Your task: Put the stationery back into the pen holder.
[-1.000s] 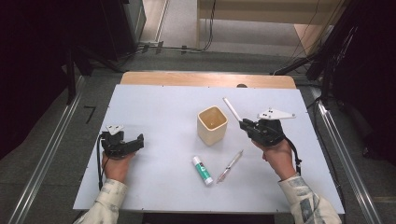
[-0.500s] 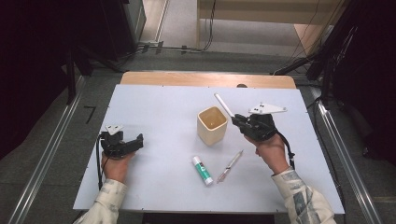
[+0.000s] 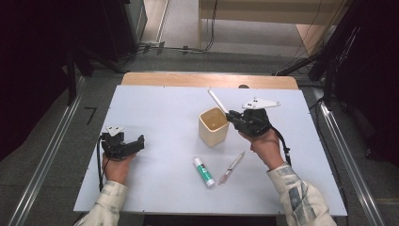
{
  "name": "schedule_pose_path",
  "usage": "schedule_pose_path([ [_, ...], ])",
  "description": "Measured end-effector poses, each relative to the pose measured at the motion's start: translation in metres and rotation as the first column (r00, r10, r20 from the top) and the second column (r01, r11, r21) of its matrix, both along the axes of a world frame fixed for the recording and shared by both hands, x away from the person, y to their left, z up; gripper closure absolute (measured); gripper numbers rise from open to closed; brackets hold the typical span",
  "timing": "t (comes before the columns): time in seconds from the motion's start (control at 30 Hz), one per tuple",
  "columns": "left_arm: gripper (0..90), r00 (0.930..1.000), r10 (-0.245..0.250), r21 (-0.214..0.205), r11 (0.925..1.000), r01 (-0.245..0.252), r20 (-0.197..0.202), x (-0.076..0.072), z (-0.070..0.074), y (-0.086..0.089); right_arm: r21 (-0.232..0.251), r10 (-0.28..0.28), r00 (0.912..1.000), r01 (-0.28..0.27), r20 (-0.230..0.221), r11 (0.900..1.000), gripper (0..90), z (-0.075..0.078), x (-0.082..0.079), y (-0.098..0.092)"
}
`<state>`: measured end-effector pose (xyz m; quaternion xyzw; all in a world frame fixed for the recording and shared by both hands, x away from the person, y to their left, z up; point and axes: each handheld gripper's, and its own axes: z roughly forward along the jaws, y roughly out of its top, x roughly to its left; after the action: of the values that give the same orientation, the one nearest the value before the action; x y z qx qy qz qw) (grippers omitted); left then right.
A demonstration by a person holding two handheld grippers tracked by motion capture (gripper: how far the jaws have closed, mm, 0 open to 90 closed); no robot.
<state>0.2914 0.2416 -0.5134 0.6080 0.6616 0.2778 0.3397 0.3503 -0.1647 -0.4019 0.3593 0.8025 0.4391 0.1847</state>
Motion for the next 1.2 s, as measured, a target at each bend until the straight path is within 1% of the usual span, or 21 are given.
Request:
schedule_pose_path([
  [0.47,9.4,1.0000,0.003,-0.005,1.0000,-0.003,0.005,0.000,0.000,0.001,-0.011,0.027,0.9996,-0.027,-0.008,0.9996,77.0,0.002,0.011,0.020],
  [0.83,9.4,1.0000,0.002,-0.005,1.0000,-0.002,0.006,0.000,0.000,0.002,-0.014,0.029,0.9993,-0.029,-0.024,0.9995,77.0,0.000,0.018,0.029],
  [1.2,9.4,1.0000,0.002,-0.007,1.0000,-0.002,0.007,0.000,0.001,0.002,-0.021,0.037,0.9986,-0.038,-0.038,0.9991,77.0,-0.005,0.021,0.035],
])
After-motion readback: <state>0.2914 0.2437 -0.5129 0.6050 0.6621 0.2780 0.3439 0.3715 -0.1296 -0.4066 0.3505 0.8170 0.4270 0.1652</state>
